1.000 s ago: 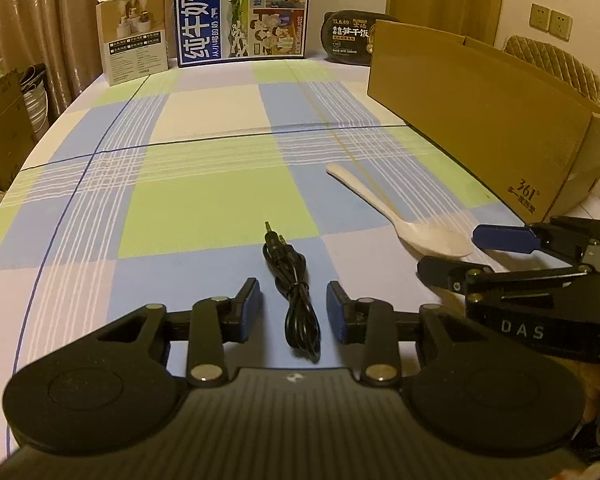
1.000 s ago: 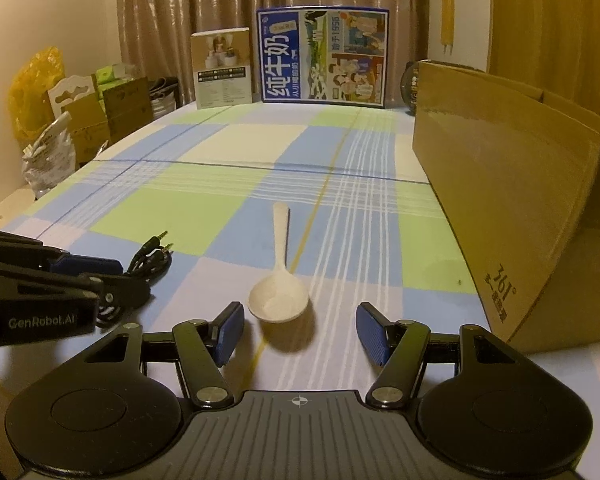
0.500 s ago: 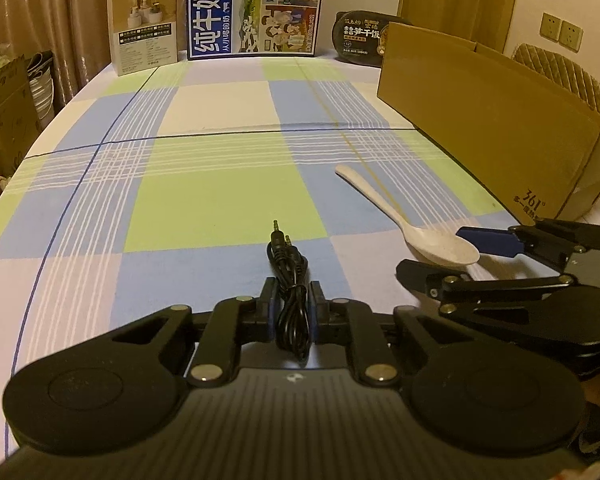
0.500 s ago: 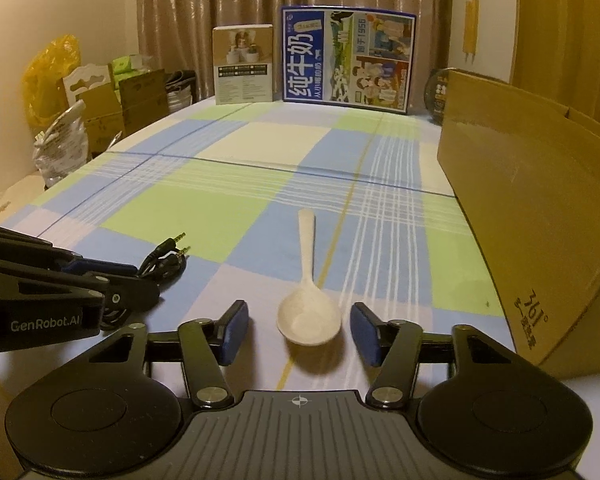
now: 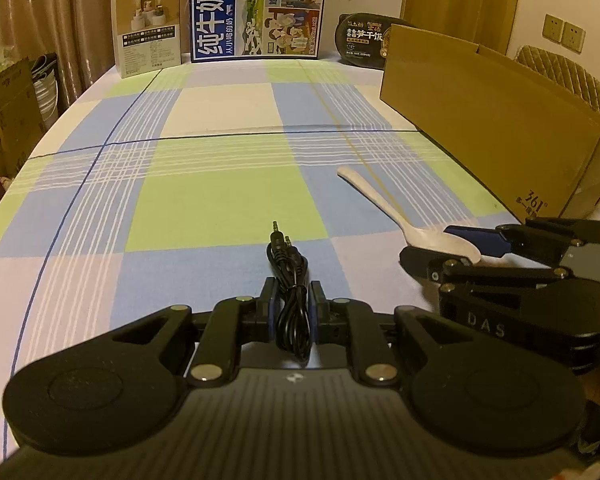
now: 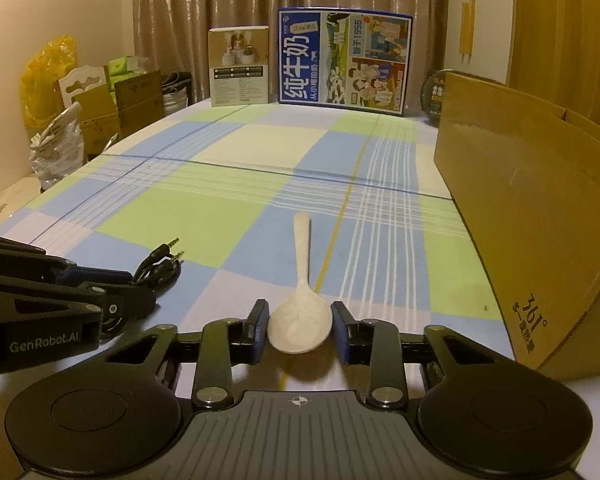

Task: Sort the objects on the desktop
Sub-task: 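Carry the spoon in the right gripper while the left gripper carries the cable to the box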

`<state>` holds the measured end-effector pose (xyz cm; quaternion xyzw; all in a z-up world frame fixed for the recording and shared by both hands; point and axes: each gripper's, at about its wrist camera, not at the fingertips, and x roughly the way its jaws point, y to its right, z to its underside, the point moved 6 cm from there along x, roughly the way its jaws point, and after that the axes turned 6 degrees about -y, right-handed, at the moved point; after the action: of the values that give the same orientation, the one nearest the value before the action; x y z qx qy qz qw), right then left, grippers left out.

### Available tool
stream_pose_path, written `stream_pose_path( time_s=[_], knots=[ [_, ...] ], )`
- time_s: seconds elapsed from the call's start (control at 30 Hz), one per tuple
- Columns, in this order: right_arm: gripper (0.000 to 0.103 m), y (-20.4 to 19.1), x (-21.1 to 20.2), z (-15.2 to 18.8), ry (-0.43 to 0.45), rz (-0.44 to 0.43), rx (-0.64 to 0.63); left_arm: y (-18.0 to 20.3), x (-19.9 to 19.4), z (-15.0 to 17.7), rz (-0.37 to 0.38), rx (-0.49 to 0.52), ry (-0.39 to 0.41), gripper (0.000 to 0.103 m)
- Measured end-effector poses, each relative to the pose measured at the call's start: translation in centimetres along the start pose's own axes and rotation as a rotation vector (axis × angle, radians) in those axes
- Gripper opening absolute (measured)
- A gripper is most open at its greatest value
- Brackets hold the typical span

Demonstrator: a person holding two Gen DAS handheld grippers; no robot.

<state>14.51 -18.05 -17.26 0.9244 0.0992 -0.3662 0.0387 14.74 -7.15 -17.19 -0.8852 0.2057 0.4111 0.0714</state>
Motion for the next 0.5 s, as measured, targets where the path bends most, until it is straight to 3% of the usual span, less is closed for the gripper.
stream_pose_path(
  time_s=[0.07, 0.17, 0.37, 0.5],
  knots=[
    [0.03, -0.01, -0.02, 0.0, 0.001, 0.0, -0.001, 0.08, -0.04, 0.01, -0.006, 0.004, 0.0, 0.012],
    [0.03, -0.02, -0.02, -0.06, 0.0, 0.005, -0.002, 0.41, -0.03, 0.05, -0.019, 0.023, 0.0, 0.02],
    [0.03, -0.08, 0.05, -0.25, -0.011, 0.008, -0.003, 0.56, 0.01, 0.03, -0.032, 0.037, -0.004, 0.021],
    [0.03, 0.09, -0.16, -0.36, -0.008, 0.015, 0.004, 0.54, 0.03, -0.05, -0.033, 0.046, -0.008, 0.012]
  ],
)
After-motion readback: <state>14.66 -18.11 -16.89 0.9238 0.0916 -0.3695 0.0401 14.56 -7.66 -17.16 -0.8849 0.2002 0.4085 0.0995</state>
